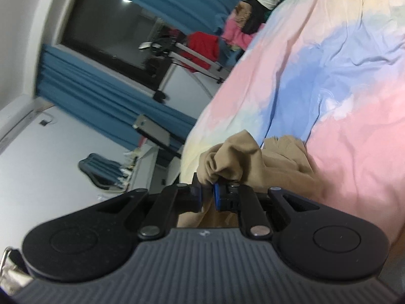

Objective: Fold clothes

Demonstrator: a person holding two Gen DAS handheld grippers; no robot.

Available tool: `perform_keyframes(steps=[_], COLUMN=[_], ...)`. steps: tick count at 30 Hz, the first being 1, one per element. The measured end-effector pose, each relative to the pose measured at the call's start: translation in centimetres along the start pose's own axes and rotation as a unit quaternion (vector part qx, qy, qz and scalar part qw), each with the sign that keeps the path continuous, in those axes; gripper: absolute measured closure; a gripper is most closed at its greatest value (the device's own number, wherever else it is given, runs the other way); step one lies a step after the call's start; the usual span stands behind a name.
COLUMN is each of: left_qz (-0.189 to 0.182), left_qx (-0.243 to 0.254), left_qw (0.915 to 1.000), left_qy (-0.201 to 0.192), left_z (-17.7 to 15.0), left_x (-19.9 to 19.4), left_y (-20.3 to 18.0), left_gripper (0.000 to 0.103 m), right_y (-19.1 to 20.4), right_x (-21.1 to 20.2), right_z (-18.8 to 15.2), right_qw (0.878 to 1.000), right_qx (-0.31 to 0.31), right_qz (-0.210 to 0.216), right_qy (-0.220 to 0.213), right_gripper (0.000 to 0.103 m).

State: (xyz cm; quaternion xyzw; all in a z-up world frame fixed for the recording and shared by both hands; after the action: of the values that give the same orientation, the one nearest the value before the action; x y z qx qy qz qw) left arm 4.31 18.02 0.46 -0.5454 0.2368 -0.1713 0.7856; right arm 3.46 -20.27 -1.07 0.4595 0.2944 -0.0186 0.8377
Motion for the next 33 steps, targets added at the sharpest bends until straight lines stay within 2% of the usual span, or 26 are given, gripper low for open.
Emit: perform_keyframes(steps=[5, 9, 11, 15, 19, 25, 26, 27, 29, 30, 31, 33], left_qz=[0.047, 0.076, 0.093, 0.124, 0.141, 0.135, 0.134, 0.131, 0.125, 0.125, 0.125, 0.129], left_qx=[0.029, 0.077, 0.106, 0.118, 0.152, 0.192, 0.199, 0.207, 0.227, 0.247, 0.269, 0.315], left_qw=[0.9984, 0.9936, 0.9892, 0.9838, 0.9759, 0.9685, 0.9671, 0.9653, 0.961, 0.9558, 0.9493, 0.9349], left_qy=[0.012, 0.033, 0.039, 0.052, 0.067, 0.083, 0.085, 0.089, 0.096, 0.099, 0.103, 0.101], left_z=[2.8, 4.2, 4.4, 3.5, 3.3, 2.4, 2.2, 2.0, 1.6, 1.3, 0.9, 0.4], left_x=[6.6, 11.7, 13.7, 16.7, 18.1, 18.0, 17.9, 17.8, 17.7, 17.5, 17.2, 16.6], left_y=[1.4, 4.5, 6.5, 10.5, 10.9, 10.3, 10.0, 9.5, 8.4, 7.6, 6.8, 5.7], left_gripper=[0.096, 0.093, 0.09, 0.09, 0.088, 0.069, 0.061, 0.056, 0.035, 0.028, 0.016, 0.013], right_y=[0.6, -0.5, -1.7, -4.0, -4.2, -3.0, -2.6, -2.3, -1.5, -1.0, -0.5, 0.6], right_x=[7.0, 13.0, 16.0, 20.4, 21.7, 21.0, 20.7, 20.4, 19.8, 19.4, 19.0, 18.2], right_z=[2.3, 2.8, 2.8, 2.3, 2.1, 1.4, 1.2, 1.1, 0.8, 0.5, 0.2, -0.4], right_qw=[0.999, 0.996, 0.994, 0.99, 0.987, 0.981, 0.979, 0.978, 0.975, 0.972, 0.97, 0.961], right_qx=[0.011, 0.0, -0.005, -0.04, -0.073, -0.135, -0.147, -0.159, -0.185, -0.202, -0.219, -0.258], right_qz=[-0.044, -0.081, -0.093, -0.11, -0.119, -0.124, -0.122, -0.119, -0.107, -0.103, -0.099, -0.095], right_qy=[0.024, 0.042, 0.055, 0.073, 0.074, 0.067, 0.066, 0.065, 0.06, 0.052, 0.045, 0.028], right_gripper=[0.089, 0.088, 0.088, 0.087, 0.087, 0.086, 0.084, 0.076, 0.056, 0.04, 0.031, 0.029])
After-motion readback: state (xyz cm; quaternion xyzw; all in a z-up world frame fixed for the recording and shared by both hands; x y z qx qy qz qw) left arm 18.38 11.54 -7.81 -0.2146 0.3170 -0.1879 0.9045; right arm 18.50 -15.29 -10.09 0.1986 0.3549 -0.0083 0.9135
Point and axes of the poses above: each gripper's, at about its wrist camera, not at the fingertips, and x roughly the way its jaws point, y to its left, z to its top, the point moved 4 cm from there along x, roughly the way its jaws point, and after that the axes turned 12 degrees about -z, right-handed, at the moved point
